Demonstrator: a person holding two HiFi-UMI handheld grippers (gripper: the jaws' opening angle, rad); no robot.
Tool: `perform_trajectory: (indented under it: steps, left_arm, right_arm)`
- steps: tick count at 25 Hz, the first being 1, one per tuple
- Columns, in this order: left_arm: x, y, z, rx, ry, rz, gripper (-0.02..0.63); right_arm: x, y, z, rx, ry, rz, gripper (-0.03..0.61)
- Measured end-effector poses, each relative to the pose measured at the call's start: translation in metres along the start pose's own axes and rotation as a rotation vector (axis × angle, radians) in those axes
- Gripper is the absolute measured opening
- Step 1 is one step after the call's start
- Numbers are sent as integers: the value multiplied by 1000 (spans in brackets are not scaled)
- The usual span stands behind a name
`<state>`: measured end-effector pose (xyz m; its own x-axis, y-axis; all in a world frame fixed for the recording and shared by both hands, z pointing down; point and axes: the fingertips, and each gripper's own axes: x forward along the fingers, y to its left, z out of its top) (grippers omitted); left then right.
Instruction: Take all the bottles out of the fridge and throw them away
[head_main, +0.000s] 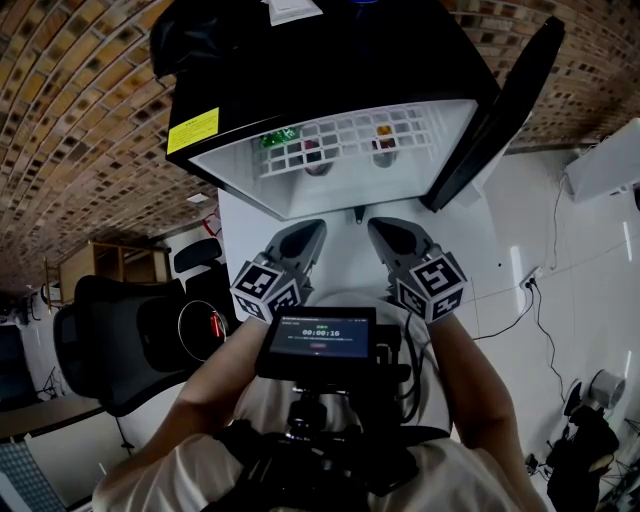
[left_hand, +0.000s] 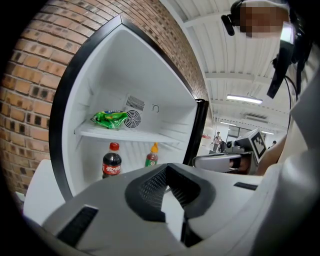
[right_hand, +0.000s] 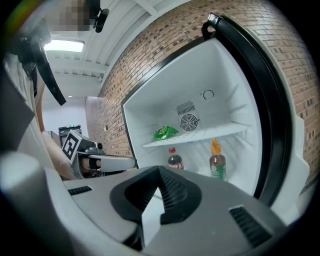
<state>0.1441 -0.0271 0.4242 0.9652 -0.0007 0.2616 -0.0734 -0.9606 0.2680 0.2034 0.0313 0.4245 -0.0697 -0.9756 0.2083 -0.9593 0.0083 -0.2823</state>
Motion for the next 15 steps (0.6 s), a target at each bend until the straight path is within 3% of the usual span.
perform_trajectory:
  steps: [9,15]
  left_arm:
    - [1,3,-9,19,-3,-5,11]
    - [8,6,-20,2,51,22,11]
  right_arm:
    - [-3,-1,-2,2,1,-4,0]
    - [-8,-3,-4,12,2,-11,0]
